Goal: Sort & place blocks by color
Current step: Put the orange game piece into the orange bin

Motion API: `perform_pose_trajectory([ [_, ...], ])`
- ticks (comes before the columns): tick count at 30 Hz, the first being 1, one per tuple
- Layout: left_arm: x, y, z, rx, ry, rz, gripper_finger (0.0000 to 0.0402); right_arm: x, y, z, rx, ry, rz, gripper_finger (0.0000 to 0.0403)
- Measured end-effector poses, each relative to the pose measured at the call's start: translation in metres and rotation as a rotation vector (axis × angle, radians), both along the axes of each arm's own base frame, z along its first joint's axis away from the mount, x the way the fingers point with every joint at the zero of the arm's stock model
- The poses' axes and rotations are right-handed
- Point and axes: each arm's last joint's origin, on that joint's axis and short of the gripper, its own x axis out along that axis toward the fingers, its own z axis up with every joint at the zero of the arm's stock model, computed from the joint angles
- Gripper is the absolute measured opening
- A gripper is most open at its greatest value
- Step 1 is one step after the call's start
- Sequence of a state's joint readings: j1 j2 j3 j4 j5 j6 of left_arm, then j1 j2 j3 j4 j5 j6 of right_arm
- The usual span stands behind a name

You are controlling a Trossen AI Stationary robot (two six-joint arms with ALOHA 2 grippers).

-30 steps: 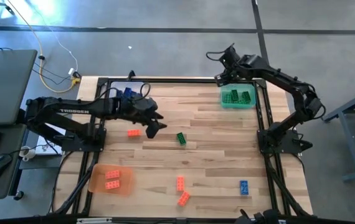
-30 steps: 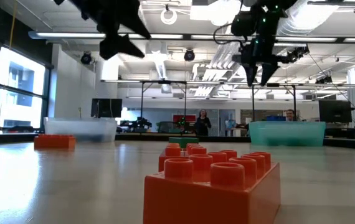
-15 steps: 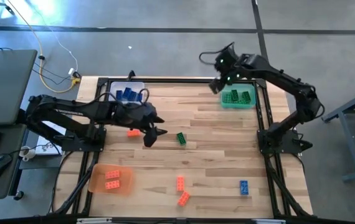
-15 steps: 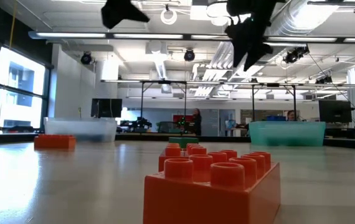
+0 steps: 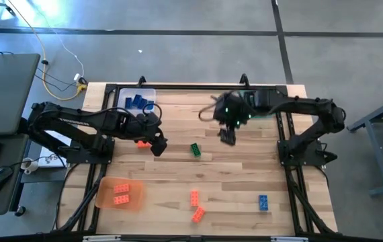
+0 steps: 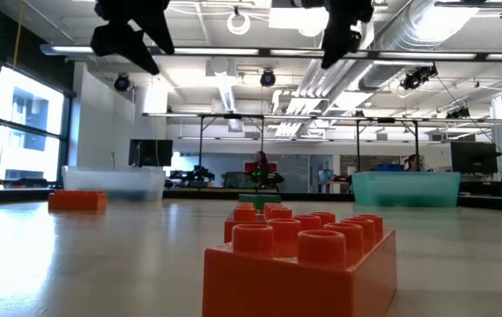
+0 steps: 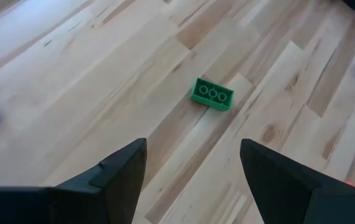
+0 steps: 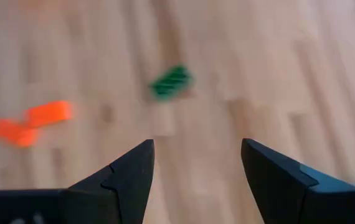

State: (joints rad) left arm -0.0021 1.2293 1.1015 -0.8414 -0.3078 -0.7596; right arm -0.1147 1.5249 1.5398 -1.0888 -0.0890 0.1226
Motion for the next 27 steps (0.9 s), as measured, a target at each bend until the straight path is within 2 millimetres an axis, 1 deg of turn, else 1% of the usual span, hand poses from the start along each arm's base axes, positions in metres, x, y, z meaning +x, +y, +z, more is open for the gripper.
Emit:
perform_pose_trajectory([
  [4,0.0,0.0,0.0,-0.012,-0.004,0.01,0.0246,0.006,0.033,0.003,0.037,-0.055,0.081,0.0227],
  [8,-0.001,0.0,-0.001,-0.012,0.006,0.012,0.0246,0.008,0.063,0.005,0.092,-0.084,0.135,0.0227],
  [14,-0.009,0.004,-0.006,-0.014,0.107,0.026,0.0246,0.01,0.107,0.008,0.159,-0.164,0.345,0.0227],
  [17,-0.012,0.004,-0.007,-0.015,0.143,0.026,0.0246,0.017,0.129,0.008,0.139,-0.253,0.444,0.0227],
  [21,-0.012,0.004,-0.007,-0.016,0.145,0.025,0.0246,0.029,0.16,0.004,0.03,-0.385,0.585,0.0227],
  [24,-0.013,0.003,-0.007,-0.017,0.146,0.021,0.0246,0.036,0.178,-0.004,-0.025,-0.432,0.649,0.0227],
  [27,-0.013,0.003,-0.007,-0.017,0.146,0.018,0.0246,0.04,0.19,-0.014,-0.064,-0.43,0.72,0.0227],
])
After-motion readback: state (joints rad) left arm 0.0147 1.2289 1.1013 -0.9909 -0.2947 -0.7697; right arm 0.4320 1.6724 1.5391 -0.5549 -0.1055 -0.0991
